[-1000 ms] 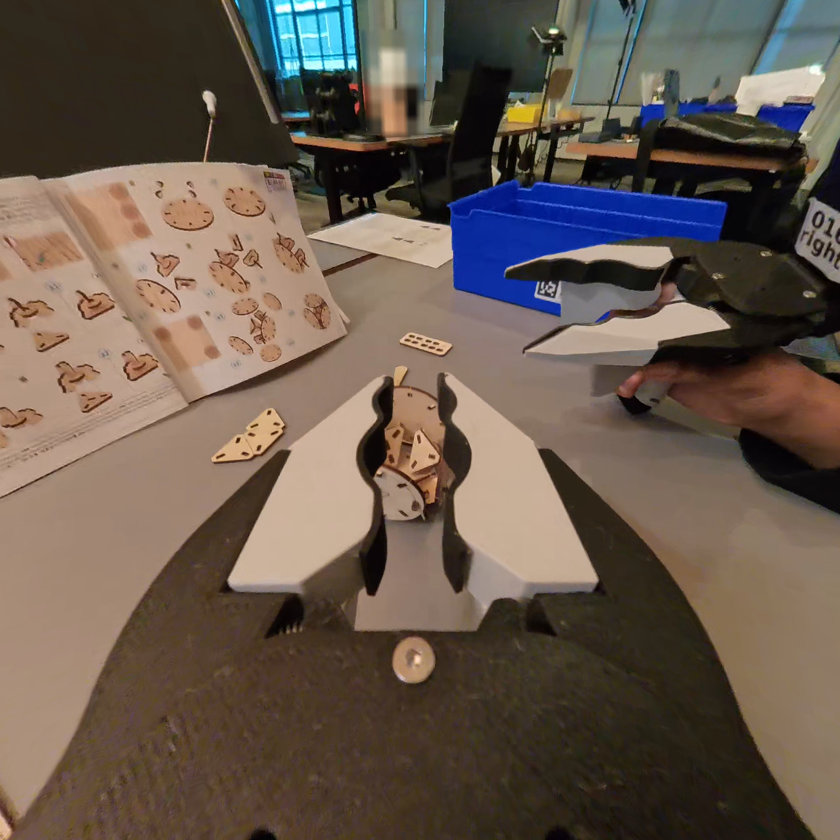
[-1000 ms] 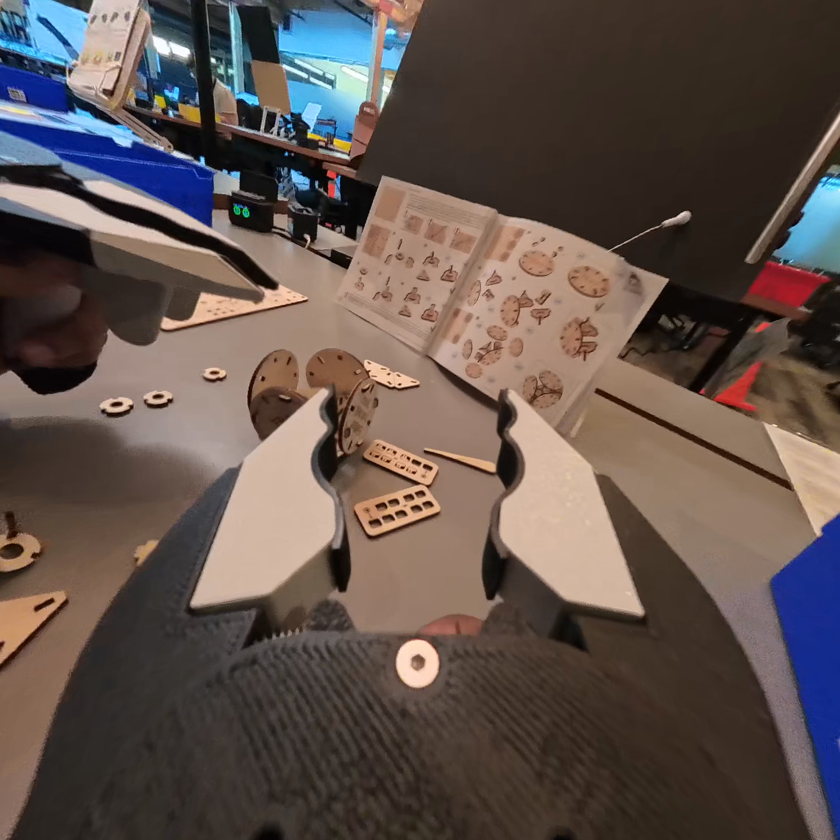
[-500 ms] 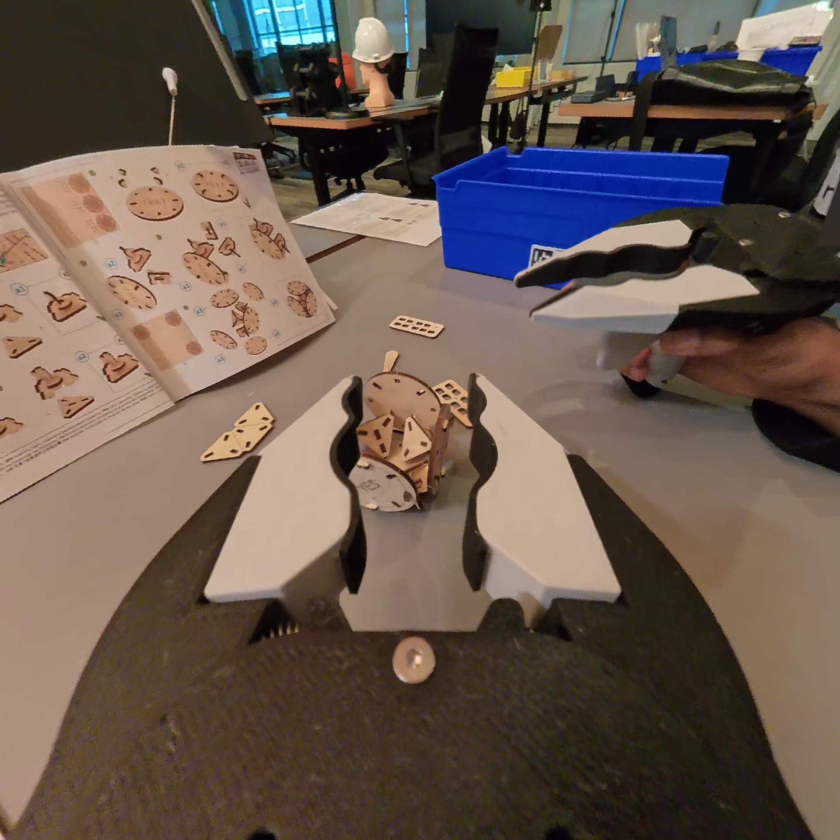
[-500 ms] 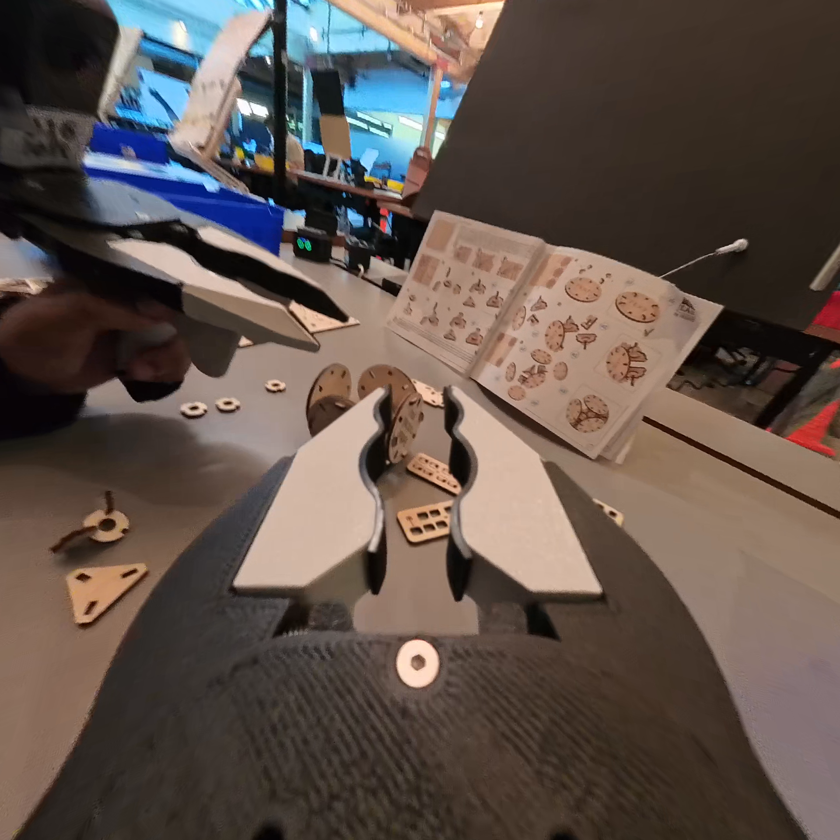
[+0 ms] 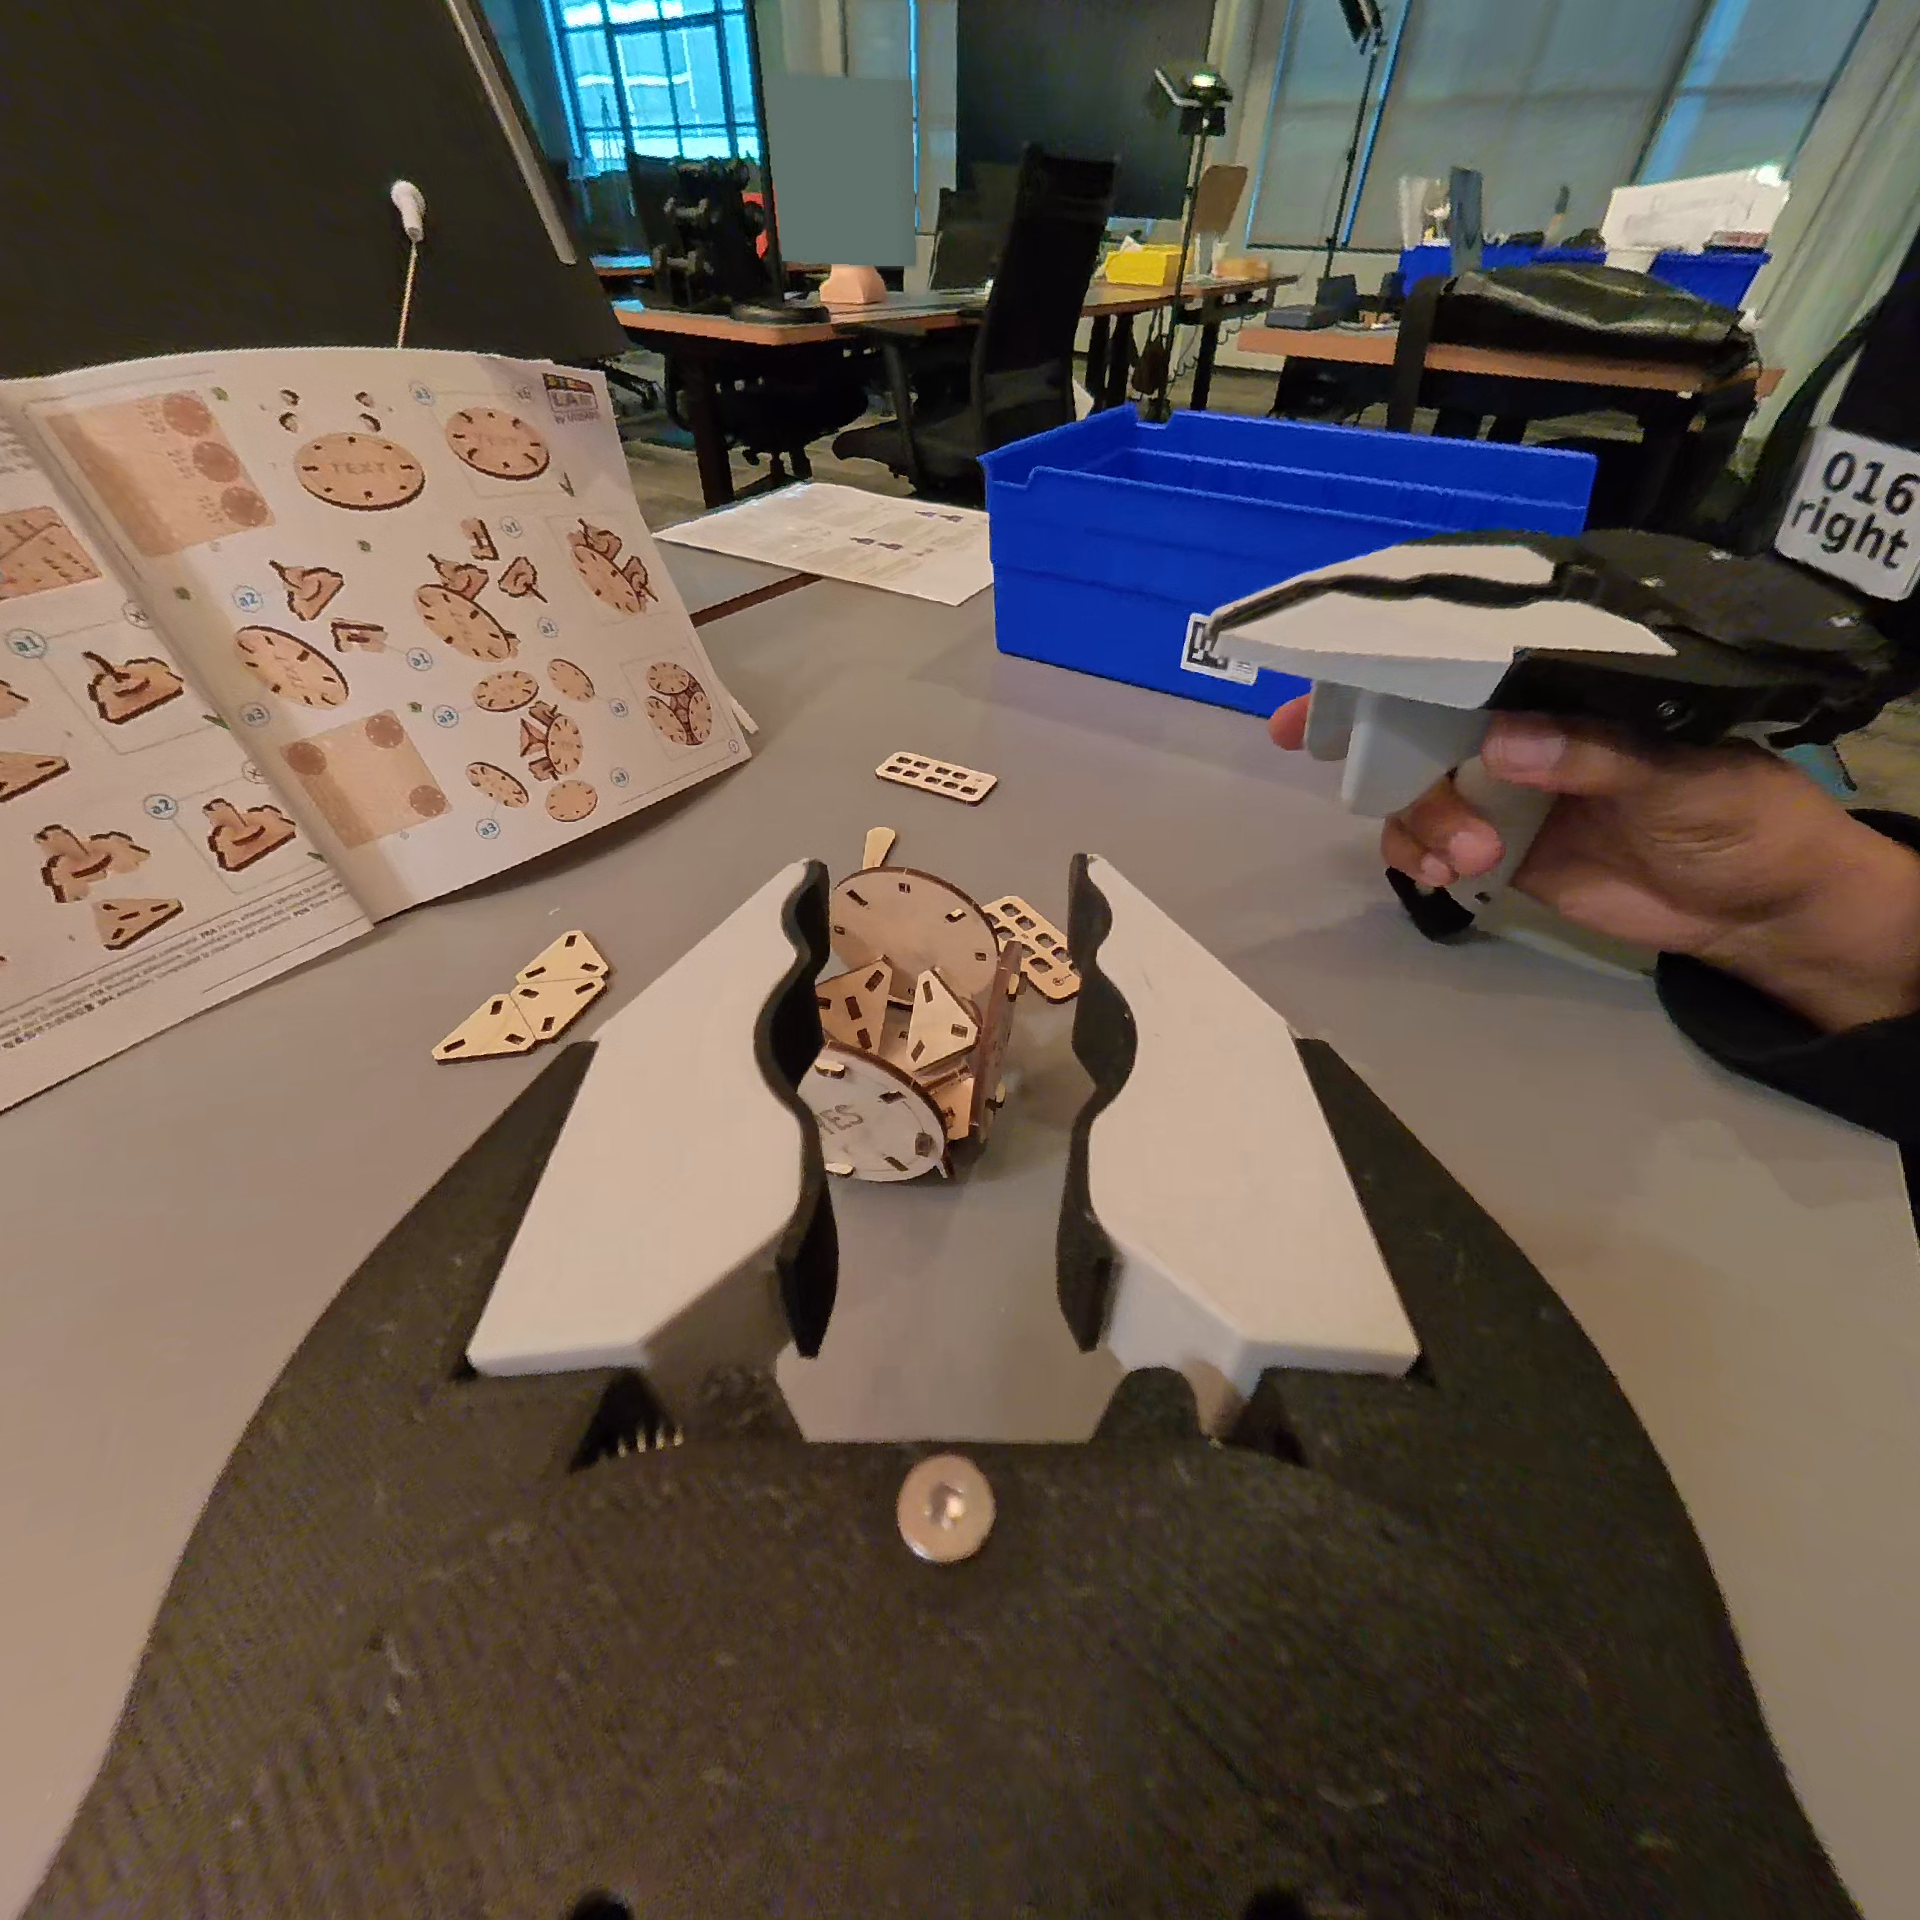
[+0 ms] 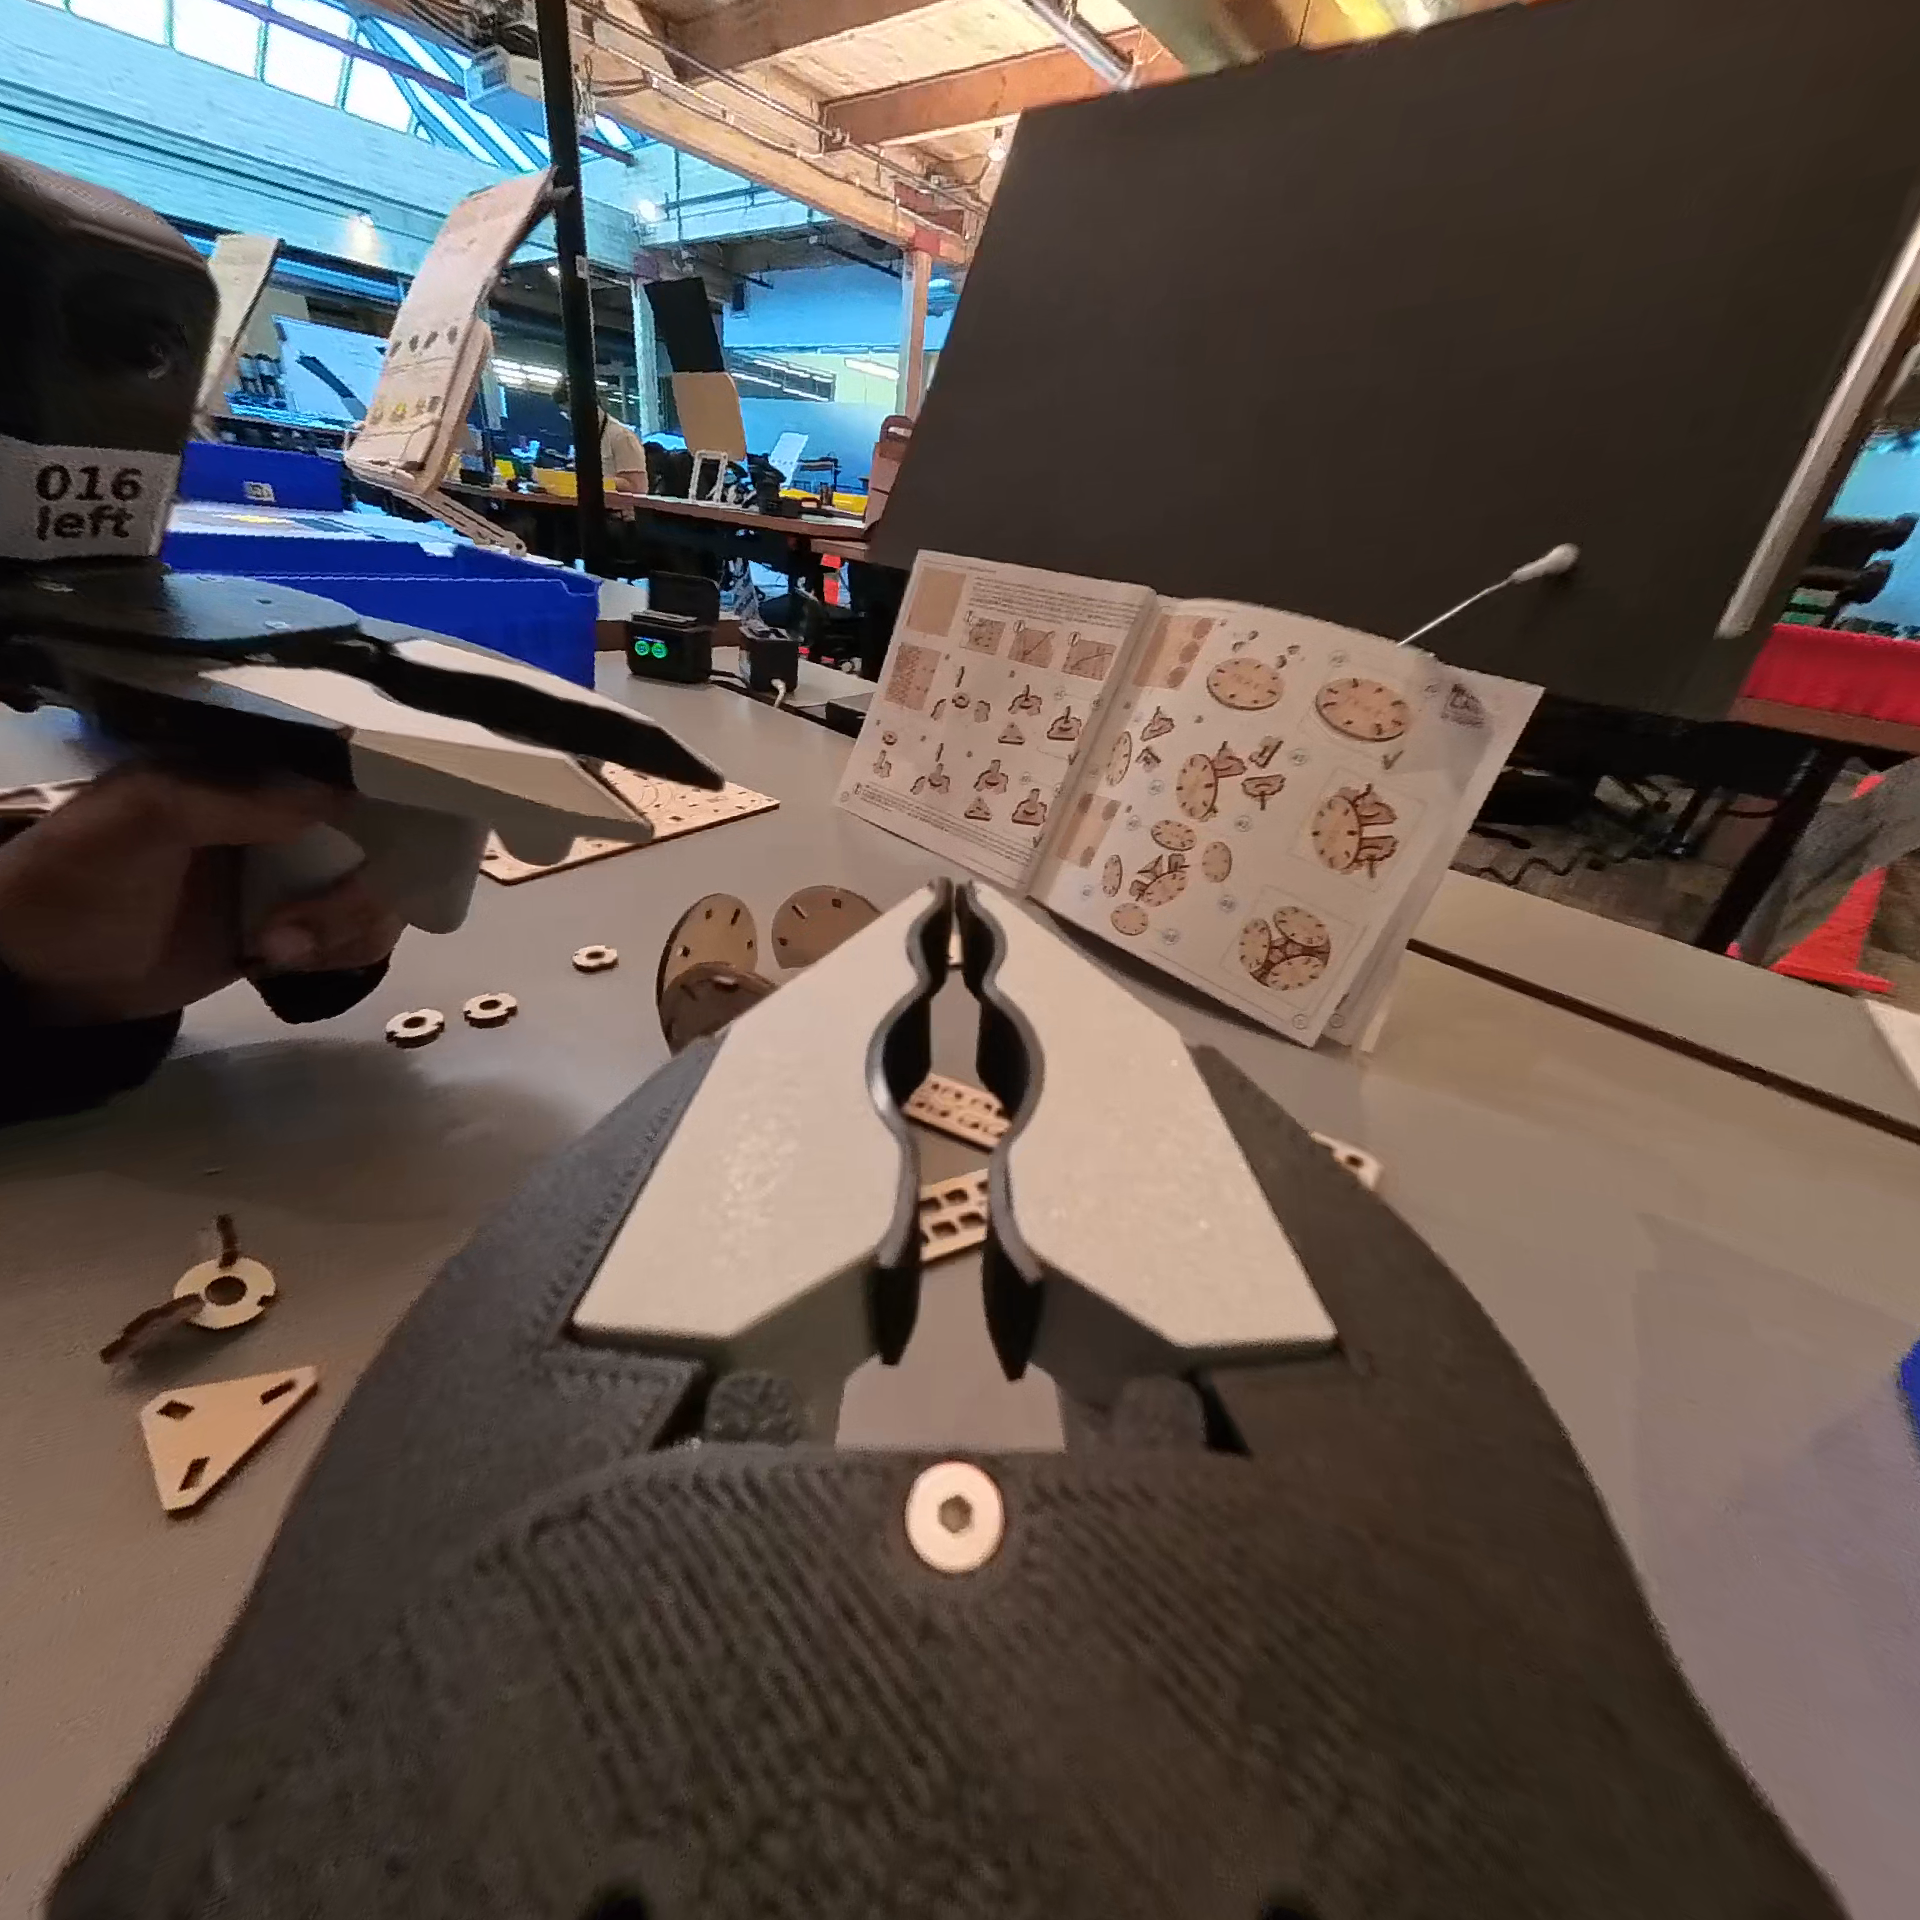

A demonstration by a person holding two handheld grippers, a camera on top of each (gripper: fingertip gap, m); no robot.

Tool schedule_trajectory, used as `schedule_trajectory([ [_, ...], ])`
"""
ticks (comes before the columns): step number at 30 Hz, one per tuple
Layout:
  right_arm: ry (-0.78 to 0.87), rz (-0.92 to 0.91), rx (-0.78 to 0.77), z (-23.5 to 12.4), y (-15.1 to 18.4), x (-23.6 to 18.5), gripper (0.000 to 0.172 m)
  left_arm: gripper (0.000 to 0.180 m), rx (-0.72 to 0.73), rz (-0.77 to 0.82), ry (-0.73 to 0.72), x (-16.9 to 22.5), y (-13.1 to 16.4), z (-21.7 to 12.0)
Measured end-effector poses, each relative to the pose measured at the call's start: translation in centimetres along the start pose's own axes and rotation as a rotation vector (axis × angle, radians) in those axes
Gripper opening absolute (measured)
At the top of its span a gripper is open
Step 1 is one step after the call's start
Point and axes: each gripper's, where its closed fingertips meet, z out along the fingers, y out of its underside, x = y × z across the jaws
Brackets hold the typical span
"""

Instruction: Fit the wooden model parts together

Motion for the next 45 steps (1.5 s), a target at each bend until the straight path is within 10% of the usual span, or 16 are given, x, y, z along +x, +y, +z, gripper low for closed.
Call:
schedule_trajectory([
  [16, 0.0, -0.002, -0.018, -0.1, 0.2, 0.2, 0.0, 0.041, -0.029, -0.07, 0.053, 0.4, 0.5, -0.7],
  [20, -0.038, 0.083, -0.063, 0.1, 0.8, 0.0, 0.0, 0.001, -0.021, -0.043, 0.08, 0.8, 0.3, -1.0],
  [45, -0.011, 0.088, -0.084, -0.5, 1.4, 0.7, 0.0, 0.001, 0.027, -0.02, -0.001, -0.7, -0.3, -1.5],
])
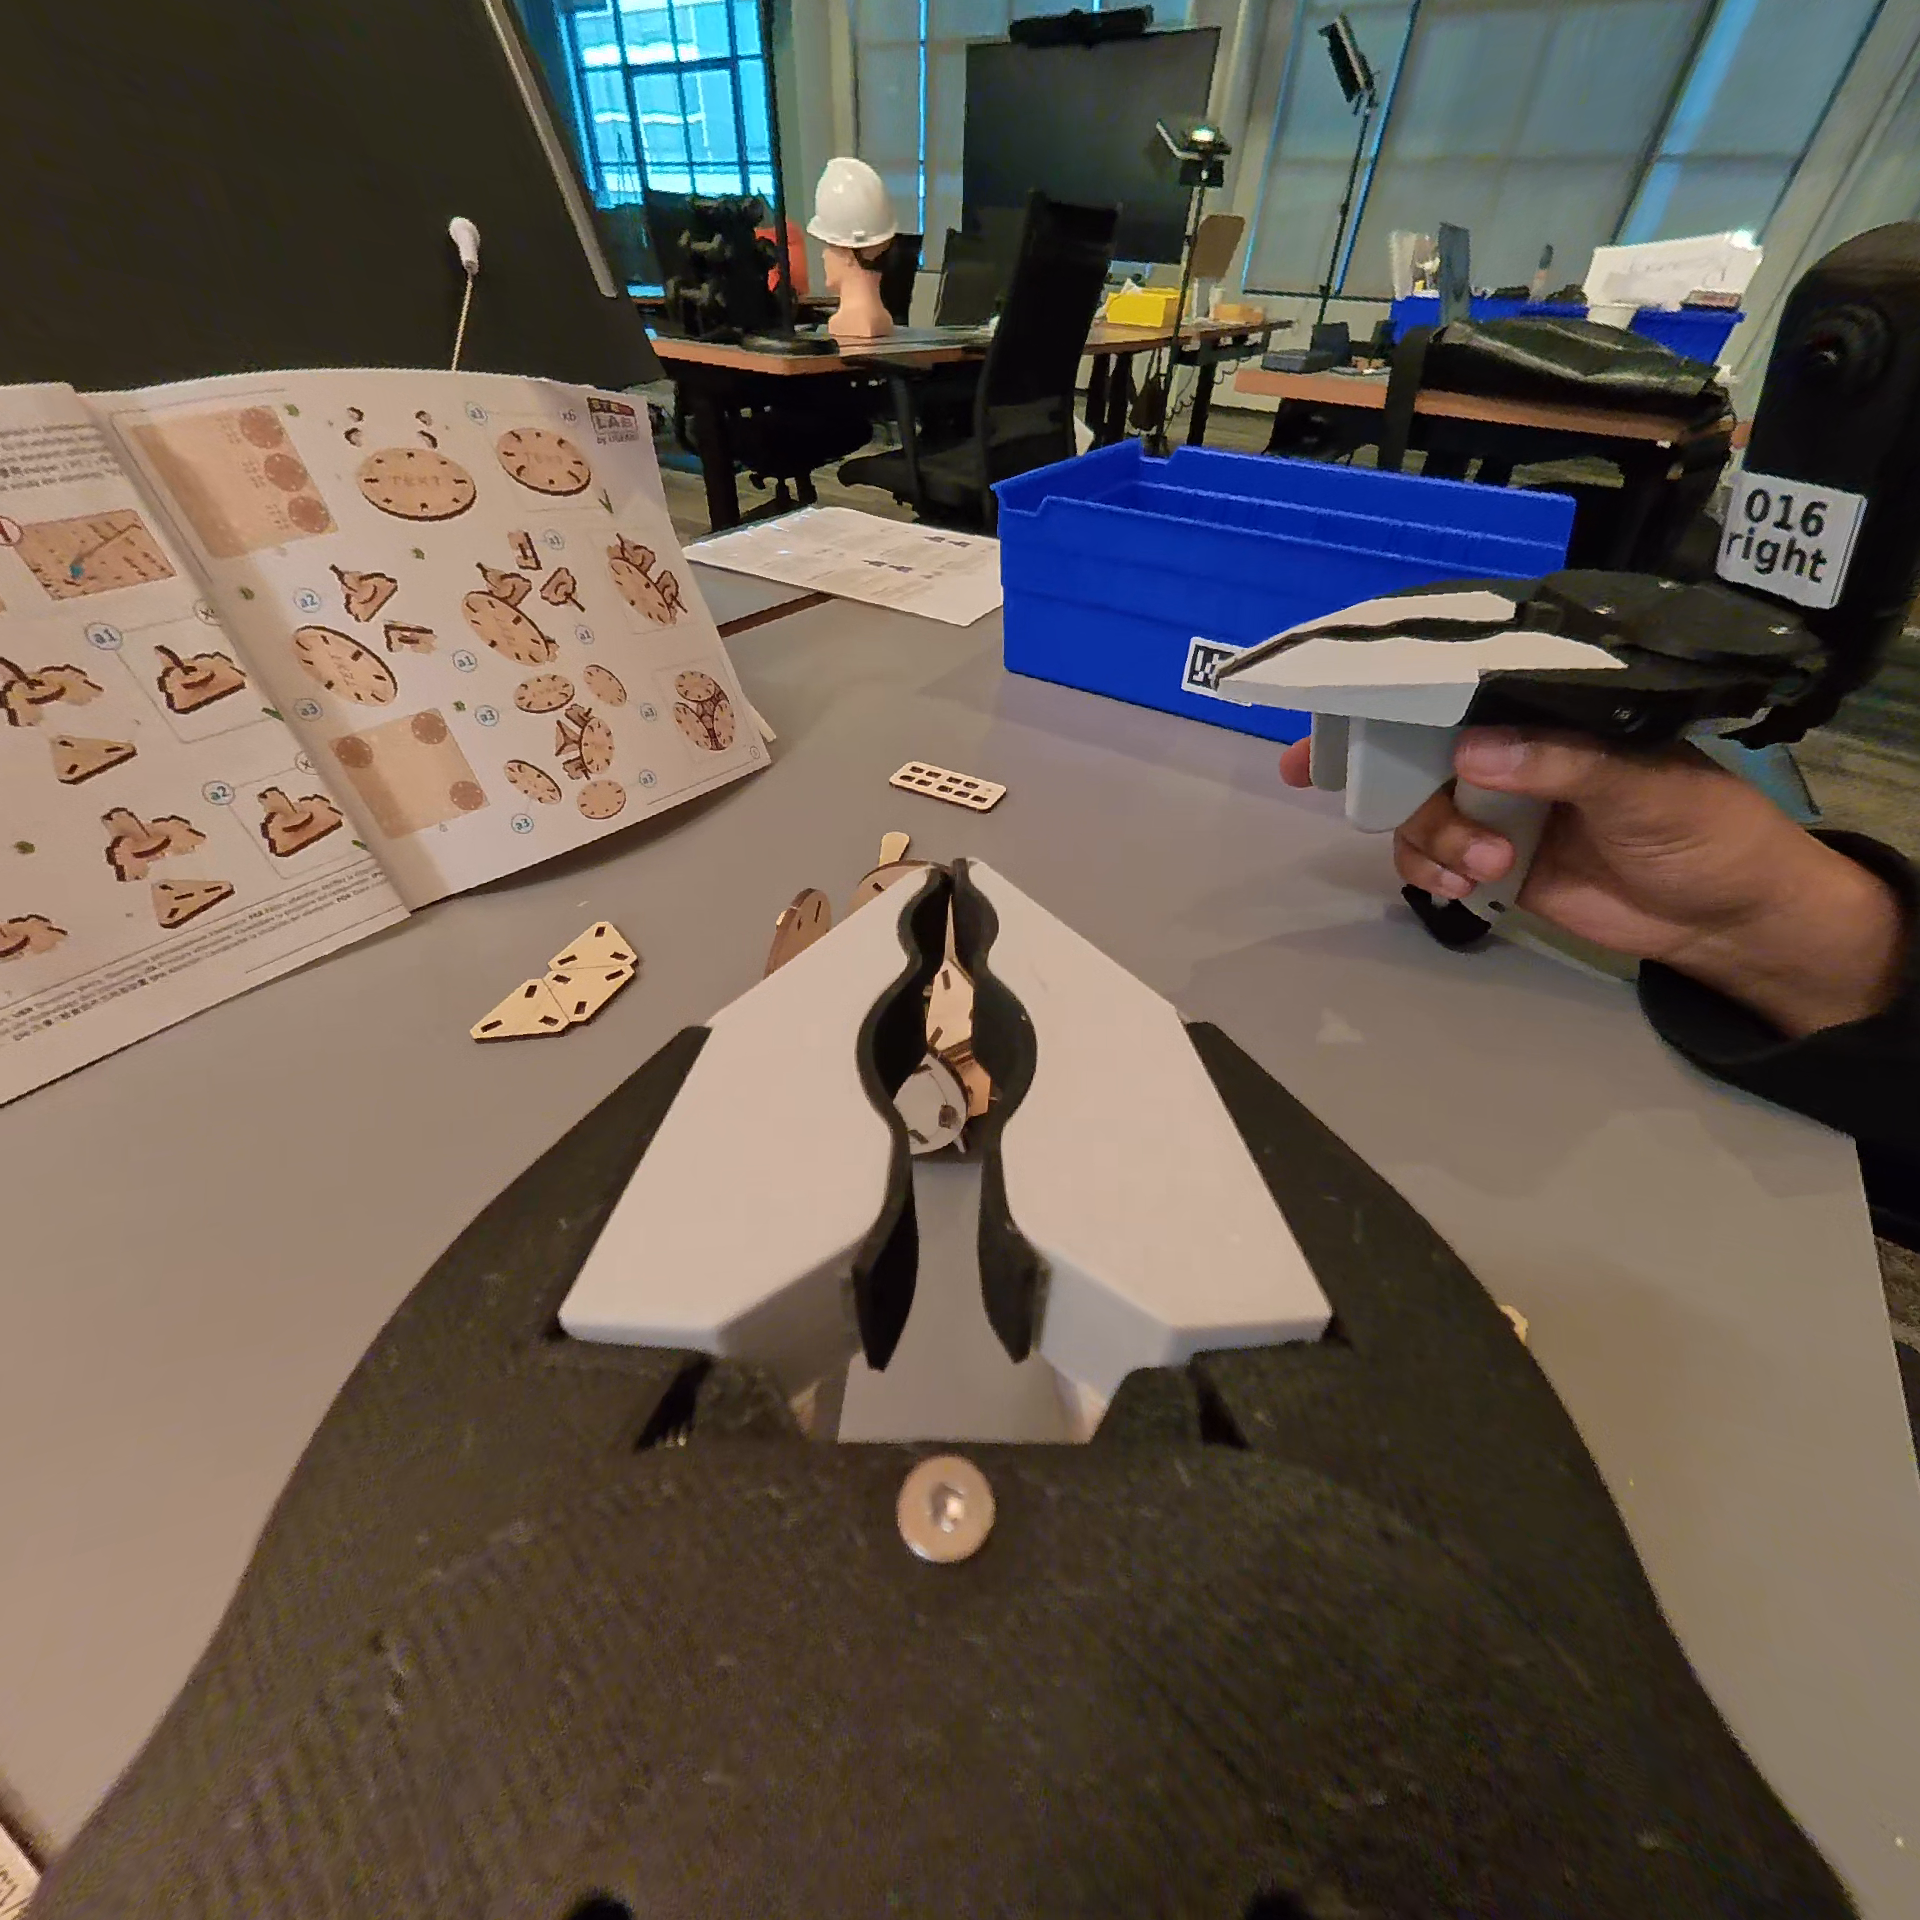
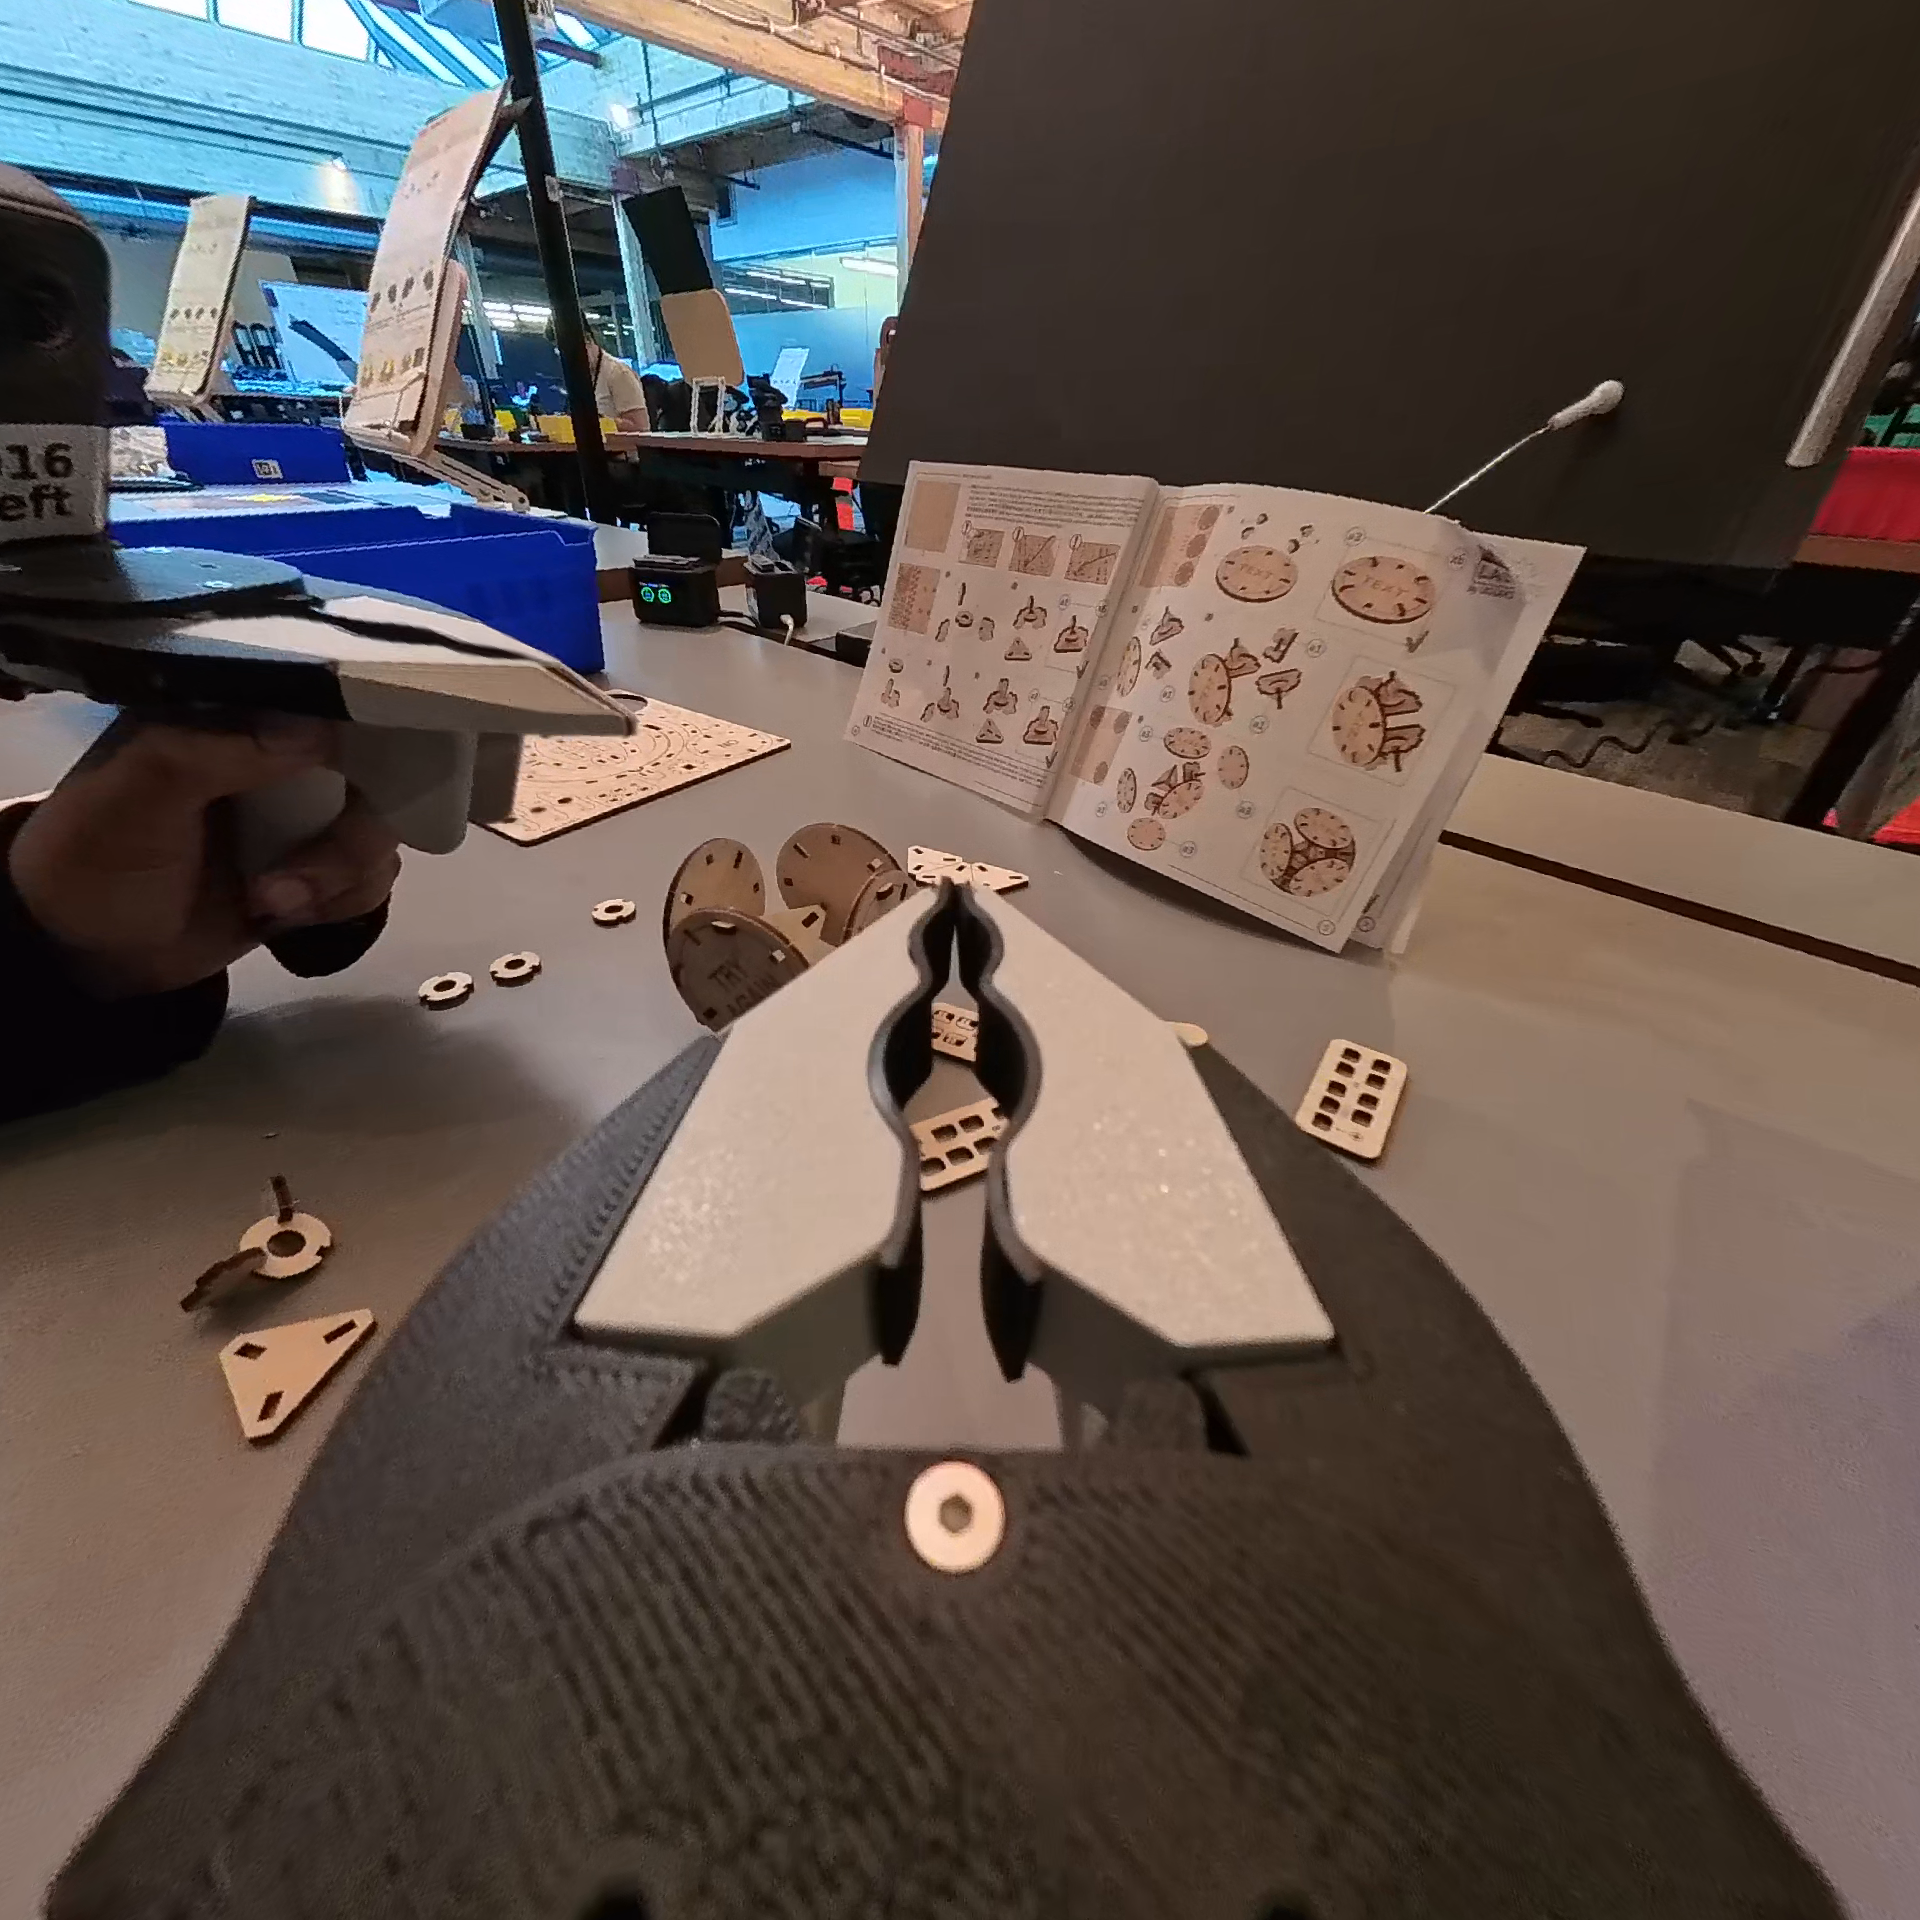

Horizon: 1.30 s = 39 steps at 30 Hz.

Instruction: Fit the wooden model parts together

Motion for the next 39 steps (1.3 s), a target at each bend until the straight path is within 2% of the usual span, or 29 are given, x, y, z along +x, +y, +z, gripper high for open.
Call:
schedule_trajectory([
  [16, -0.005, -0.03, 0.004, 0.2, -0.1, -0.4, 0.0, 0.0, -0.042, 0.077, -0.063, -0.4, 0.6, 0.2],
  [20, -0.019, -0.045, 0.002, 0.9, -0.3, -0.7, 0.0, 0.001, -0.084, 0.134, -0.242, -3.0, 1.0, -0.5],
  [26, -0.078, -0.074, -0.04, 2.3, -0.2, -2.3, 0.0, 0.005, -0.054, 0.136, -0.325, -3.7, 0.6, -1.4],
  [27, -0.086, -0.074, -0.06, 2.4, 0.1, -2.5, 0.0, 0.011, -0.025, 0.108, -0.341, -3.3, 0.1, -2.0],
  [29, -0.11, -0.054, -0.095, 2.4, 0.8, -2.9, 0.0, 0.01, 0.001, 0.085, -0.29, -0.5, -0.5, -3.4],
  [31, -0.138, -0.02, -0.109, 2.5, 1.0, -3.4, 0.0, 0.006, -0.103, 0.085, -0.204, 2.8, 1.0, -4.5],
  [35, -0.195, 0.057, -0.118, 2.6, 1.1, -4.0, 0.002, 0.032, -0.522, -0.005, -0.014, 7.8, 8.1, -5.9],
  [39, -0.2, 0.075, -0.127, 2.6, 1.3, -4.0, 0.003, 0.029, -0.569, -0.035, 0.041, 8.7, 10.2, -6.0],
])
